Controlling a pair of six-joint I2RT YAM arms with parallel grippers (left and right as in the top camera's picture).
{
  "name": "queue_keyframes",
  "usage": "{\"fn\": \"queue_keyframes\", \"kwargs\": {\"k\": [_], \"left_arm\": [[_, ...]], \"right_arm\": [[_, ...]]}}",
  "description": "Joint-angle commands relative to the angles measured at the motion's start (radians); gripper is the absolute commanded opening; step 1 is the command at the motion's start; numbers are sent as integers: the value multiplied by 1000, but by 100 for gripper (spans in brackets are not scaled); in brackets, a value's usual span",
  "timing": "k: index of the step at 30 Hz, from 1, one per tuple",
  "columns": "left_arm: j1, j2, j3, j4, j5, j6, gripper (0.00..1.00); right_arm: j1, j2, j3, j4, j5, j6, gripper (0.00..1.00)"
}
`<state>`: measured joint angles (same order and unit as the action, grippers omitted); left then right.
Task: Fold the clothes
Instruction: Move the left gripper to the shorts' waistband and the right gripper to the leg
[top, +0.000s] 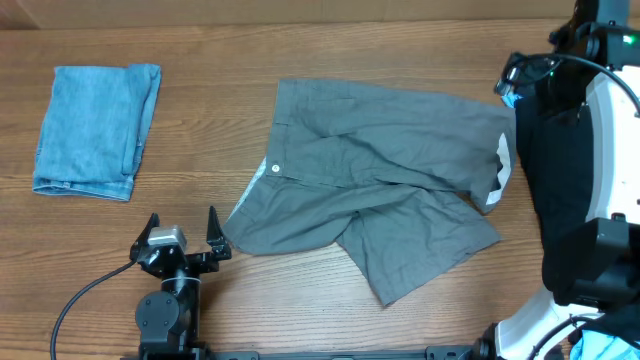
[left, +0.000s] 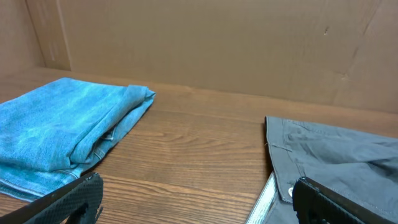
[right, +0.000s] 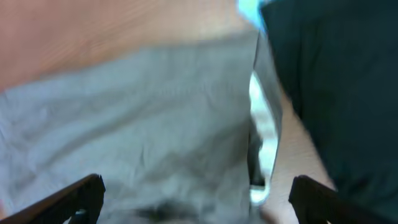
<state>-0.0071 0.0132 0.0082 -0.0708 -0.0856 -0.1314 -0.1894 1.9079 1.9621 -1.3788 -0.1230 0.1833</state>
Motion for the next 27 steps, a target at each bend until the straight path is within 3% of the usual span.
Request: {"fn": "queue_keyframes", "kwargs": {"k": [1,4,5,6,7,12,15,22,27], "left_arm": [[-6,-8,-3,3,9,3,100],[-6,-8,-3,2,16,3,100],[-6,-8,-3,0,42,3,100],[-6,-8,-3,-4,82,4,100],[-6,-7,-3,-6,137,-3,100],[-6,50,18,-26,309,-90,100],[-6,142,113,-185,342,-77,100],[-6,589,596,-539,349,106,100],[-6,1007,959,-764,426,109,100]], "right_arm": [[-2,0,7,-78,-126,4,100],[-2,0,7,-198,-212,-7,96],[-2,0,7,-250,-211,-8,79],[-2,0,6,-280,-211,-8,48],[-2,0,-2,-306,-211,-8,5],[7,0,-61,-311,-212,1,4],[26,0,-105,-293,-212,1,4],[145,-2,-243,-185,-190,128,4],[301,-2,-311,-152,-23,291,4]]}}
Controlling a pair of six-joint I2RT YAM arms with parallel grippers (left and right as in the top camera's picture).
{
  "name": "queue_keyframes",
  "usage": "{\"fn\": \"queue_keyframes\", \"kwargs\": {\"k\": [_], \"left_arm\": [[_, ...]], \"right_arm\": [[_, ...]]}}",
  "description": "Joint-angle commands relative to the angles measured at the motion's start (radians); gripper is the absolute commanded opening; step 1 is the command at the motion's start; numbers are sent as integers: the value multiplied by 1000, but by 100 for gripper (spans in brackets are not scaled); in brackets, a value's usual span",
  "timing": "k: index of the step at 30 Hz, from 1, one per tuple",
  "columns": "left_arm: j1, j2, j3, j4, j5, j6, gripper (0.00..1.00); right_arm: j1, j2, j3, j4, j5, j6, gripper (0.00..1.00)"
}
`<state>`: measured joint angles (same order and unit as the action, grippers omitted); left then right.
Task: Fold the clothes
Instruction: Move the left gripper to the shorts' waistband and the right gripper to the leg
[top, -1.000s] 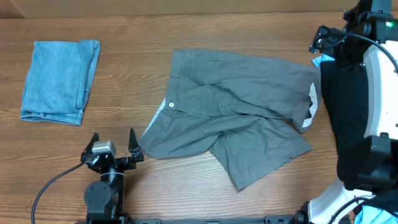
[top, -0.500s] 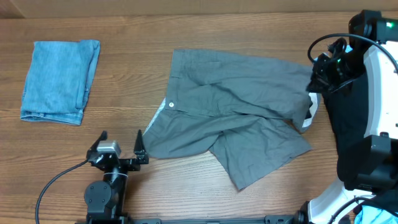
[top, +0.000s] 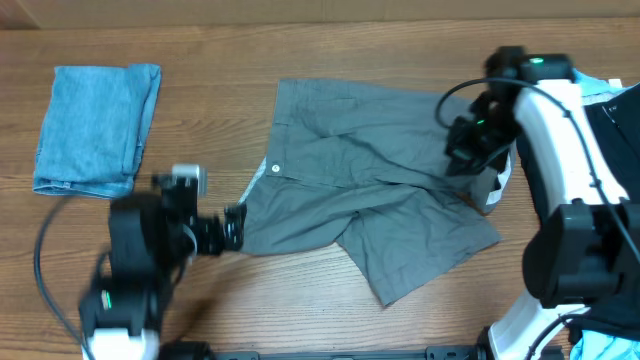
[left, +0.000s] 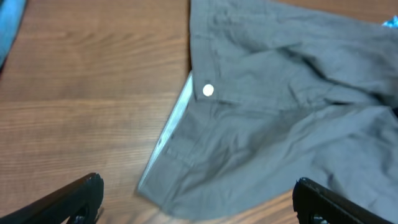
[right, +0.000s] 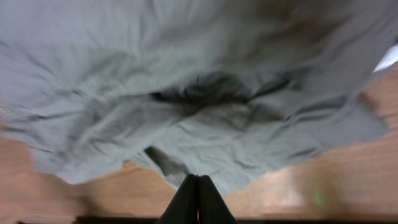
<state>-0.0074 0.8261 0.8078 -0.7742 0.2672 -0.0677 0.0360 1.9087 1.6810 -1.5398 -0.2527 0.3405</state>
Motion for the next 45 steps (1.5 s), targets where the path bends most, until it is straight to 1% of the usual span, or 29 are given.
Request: {"fn": "queue_keyframes", "kwargs": {"k": [1,4,7,9,12,17,21,23,26,28,30,34,36,40,42,45], "left_arm": [[-6,303,233,-90,117,46,100],[-6,511,315,-90,206,45,100],[-6,678,323,-70,224,35,100],[-6,768,323,-70,224,-4,100],[-6,823,323,-50,224,-19,100],[-6,834,323,23,223,-17,100],[-6,835,323,74,204,2,100],[-6,835,323,85,196,23,100],[-6,837,322,87,193,70,100],[-6,837,321,87,193,89,100],[-6,837,320,87,185,91,100],[-9,837,304,76,113,92,100],[-9,837,286,86,89,91,100],[-9,837,266,96,92,91,100],[-9,837,265,97,92,91,100],[-14,837,262,98,83,105,100]], "right_arm": [[102,-4,-38,10,119,164,4],[175,-11,-53,12,125,216,4],[231,-33,-102,32,131,270,4],[254,-64,-174,68,150,312,4],[258,-124,-298,141,159,346,4],[250,-224,-546,316,181,422,4],[248,-225,-732,492,169,439,4],[237,-225,-779,544,175,439,4],[196,-225,-798,547,238,475,4],[168,-225,-798,544,245,473,4],[148,-225,-798,543,270,471,4],[97,-225,-798,495,367,471,4],[67,-225,-798,482,385,471,4],[-28,-225,-798,434,481,470,4],[-90,-225,-798,433,485,436,4],[-162,-225,-798,436,464,424,4]]}}
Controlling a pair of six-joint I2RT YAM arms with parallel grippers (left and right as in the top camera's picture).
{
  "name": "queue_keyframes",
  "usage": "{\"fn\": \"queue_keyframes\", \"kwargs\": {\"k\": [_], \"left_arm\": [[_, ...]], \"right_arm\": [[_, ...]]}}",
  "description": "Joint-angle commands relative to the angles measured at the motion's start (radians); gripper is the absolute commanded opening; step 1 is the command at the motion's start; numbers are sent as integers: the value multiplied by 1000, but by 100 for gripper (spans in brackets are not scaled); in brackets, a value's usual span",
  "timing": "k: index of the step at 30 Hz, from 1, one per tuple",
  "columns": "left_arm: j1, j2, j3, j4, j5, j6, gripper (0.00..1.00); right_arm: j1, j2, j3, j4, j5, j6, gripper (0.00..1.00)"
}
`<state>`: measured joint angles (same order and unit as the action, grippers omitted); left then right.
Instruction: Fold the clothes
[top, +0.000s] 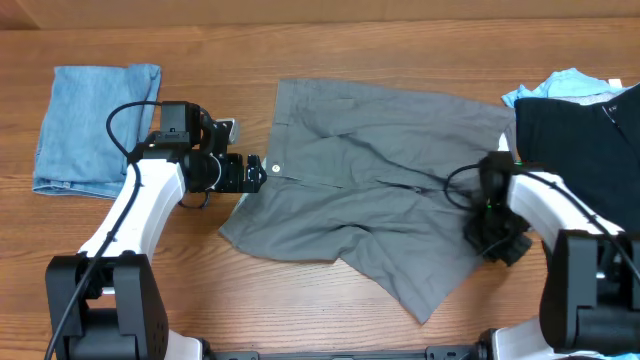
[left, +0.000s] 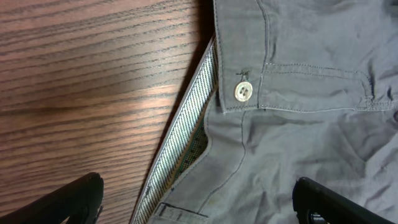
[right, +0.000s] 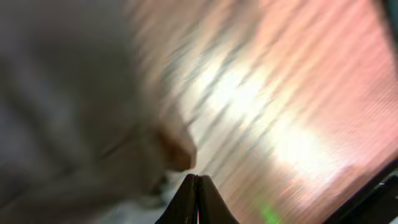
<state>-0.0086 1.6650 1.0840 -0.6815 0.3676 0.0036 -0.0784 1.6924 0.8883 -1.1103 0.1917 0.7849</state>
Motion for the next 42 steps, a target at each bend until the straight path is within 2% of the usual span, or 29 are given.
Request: {"fn": "queue_keyframes", "kwargs": {"k": [1,4,7,12,15,18,19,20,22,26,27,28,29,32,42], "left_arm": [[-14,-2,-22,12,-38,55,100],[-18,18,-37,49,-41,57,98],[-26,80,-37,62,-41,109,73],[-34,183,-37,100,-34,109,79],[-40,215,-37,99,-34,110,88],[-46,228,-37,99,-34,122,84],[-47,228,-37,98,-34,120,79],[-47,228,-37,97,-28,120,64],[-48,228,-37,91,-22,120,41],[-48,228,-37,88,-4,121,18],[-48,228,-37,89,-5,122,20],[-48,228,-37,89,-5,124,33],[-48,228,-37,92,-5,124,52],[-51,228,-37,93,-5,124,66],[-103,228,-40,82,-9,162,61]], "right_arm": [[-56,-8,-6,18,-5,-57,4],[-58,-8,-5,36,-25,-86,4],[-58,-8,-5,44,-25,-86,5],[-58,-8,-5,55,-25,-86,6],[-58,-8,-5,63,-25,-86,7],[-58,-8,-5,69,-25,-86,7],[-58,-8,-5,69,-25,-86,8],[-58,-8,-5,69,-25,-86,7],[-58,-8,-5,69,-25,-86,7],[-58,-8,-5,70,-25,-86,7],[-58,-8,-5,71,-25,-86,7],[-58,-8,-5,73,-25,-86,7],[-58,-8,-5,74,-25,-86,8],[-58,-8,-5,74,-26,-86,8],[-58,-8,-5,77,-26,-86,8]]}}
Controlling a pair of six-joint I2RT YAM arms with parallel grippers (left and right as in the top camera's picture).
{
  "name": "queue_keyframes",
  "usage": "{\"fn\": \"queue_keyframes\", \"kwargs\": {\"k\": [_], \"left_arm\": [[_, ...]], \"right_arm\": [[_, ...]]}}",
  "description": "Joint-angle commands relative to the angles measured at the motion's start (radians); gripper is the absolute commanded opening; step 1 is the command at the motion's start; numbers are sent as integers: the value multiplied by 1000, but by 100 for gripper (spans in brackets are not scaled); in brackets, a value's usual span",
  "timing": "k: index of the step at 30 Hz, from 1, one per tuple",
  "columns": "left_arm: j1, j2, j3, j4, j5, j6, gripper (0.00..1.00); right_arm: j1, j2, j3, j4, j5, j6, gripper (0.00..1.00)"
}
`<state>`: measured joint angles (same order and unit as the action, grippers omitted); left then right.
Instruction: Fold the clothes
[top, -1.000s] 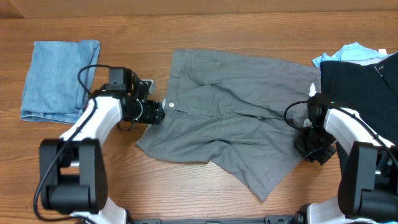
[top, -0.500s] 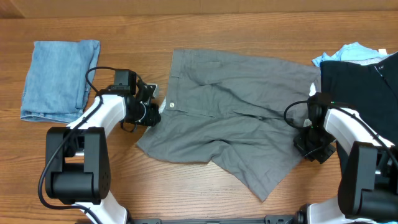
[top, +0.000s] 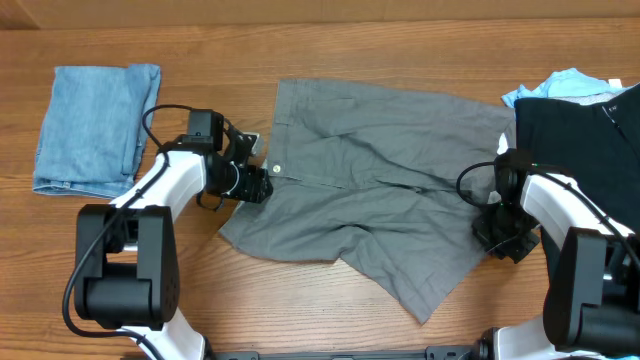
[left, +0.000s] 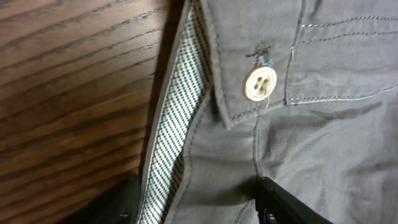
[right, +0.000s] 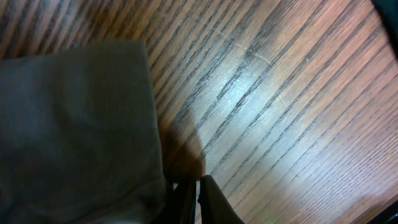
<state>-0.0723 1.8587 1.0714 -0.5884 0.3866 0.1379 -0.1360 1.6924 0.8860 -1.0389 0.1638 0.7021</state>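
Grey shorts (top: 380, 180) lie spread out in the middle of the wooden table, waistband to the left. My left gripper (top: 252, 184) is at the waistband just below the button (left: 260, 83). It is open, and the striped fly lining (left: 177, 118) lies between its fingers (left: 280, 205). My right gripper (top: 497, 238) sits low at the right edge of the shorts. In the right wrist view its tips (right: 198, 186) are closed to a thin slit at the corner of the grey cloth (right: 74, 124), pinching its edge.
Folded blue jeans (top: 95, 130) lie at the far left. A dark garment (top: 580, 130) with a light blue piece (top: 560, 85) behind it is heaped at the right edge. Bare wood (right: 298, 93) shows right of the shorts.
My left gripper has come closer to the waistband and its fingers have narrowed around the fly. The right gripper has stayed shut at the right edge of the shorts. The shorts look unmoved.
At first both arms were off the shorts, which were rumpled with a white tag showing at the right. Then the left gripper hung open over the waistband and the right was shut above the shorts. Later the right side lay flatter, and each gripper sat at its own edge, as now.
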Motion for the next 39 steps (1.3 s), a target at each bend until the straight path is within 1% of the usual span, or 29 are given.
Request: {"fn": "queue_keyframes", "kwargs": {"k": [1,3,5,6,7,8,9,10,12,13,15,16,18,19,20,22,24,27,29,32,34,35,36,37,39], "left_arm": [[-50,34,-28,-10,-31,37,59],[-69,34,-28,-10,-32,63,52],[-80,34,-28,-11,-48,65,48],[-85,34,-28,-12,-65,65,43],[-85,34,-27,-13,-79,64,37],[-85,34,-27,-13,-80,64,29],[-84,34,-27,-13,-80,64,17],[-84,34,-27,-13,-84,64,12],[-84,34,-23,6,-94,64,9],[-84,34,-18,11,-127,53,8],[-84,34,-10,17,-248,-15,7],[-83,34,-8,23,-346,-64,7],[-83,34,-8,27,-507,-132,9],[-79,34,-8,30,-565,-166,10],[-71,34,-8,33,-590,-191,11],[-52,34,-8,34,-602,-235,11],[-15,34,-8,31,-599,-304,12],[37,34,-8,8,-592,-370,15],[63,34,-8,-5,-560,-375,17],[86,26,5,-10,-478,-374,31],[84,10,38,-32,-438,-374,48],[81,-5,62,-49,-422,-375,55],[77,-21,84,-63,-414,-376,65],[76,-42,111,-83,-411,-388,72],[76,-98,180,-128,-406,-405,82]], "right_arm": [[0,-8,-3,6,0,-3,8],[0,-8,-3,6,0,-3,8],[0,-8,-3,6,0,-3,8],[0,-8,-3,5,0,-3,8],[0,-8,-3,5,0,-3,8],[0,-8,-3,6,0,-3,8],[0,-8,-3,6,0,-3,8],[0,-8,-3,6,0,-3,8],[0,-8,-3,9,0,-3,8],[0,-8,-3,9,-1,-3,8],[0,-8,-3,9,-1,-3,7],[0,-8,-3,9,-2,-3,7],[0,-8,-3,10,-11,-4,6],[0,-8,-3,10,-12,-4,6],[0,-8,-3,11,-14,-11,4],[1,-8,-3,27,-58,-68,4],[1,-8,-3,47,-117,-126,4],[1,-8,-3,62,-148,-158,4],[1,-8,0,66,-148,-159,4],[1,-8,43,52,-165,-181,4],[1,-8,113,30,-234,-258,4],[1,-8,147,18,-265,-291,4],[1,-8,181,13,-293,-320,5],[1,-8,218,15,-318,-360,9],[1,-8,288,24,-351,-399,16]]}}
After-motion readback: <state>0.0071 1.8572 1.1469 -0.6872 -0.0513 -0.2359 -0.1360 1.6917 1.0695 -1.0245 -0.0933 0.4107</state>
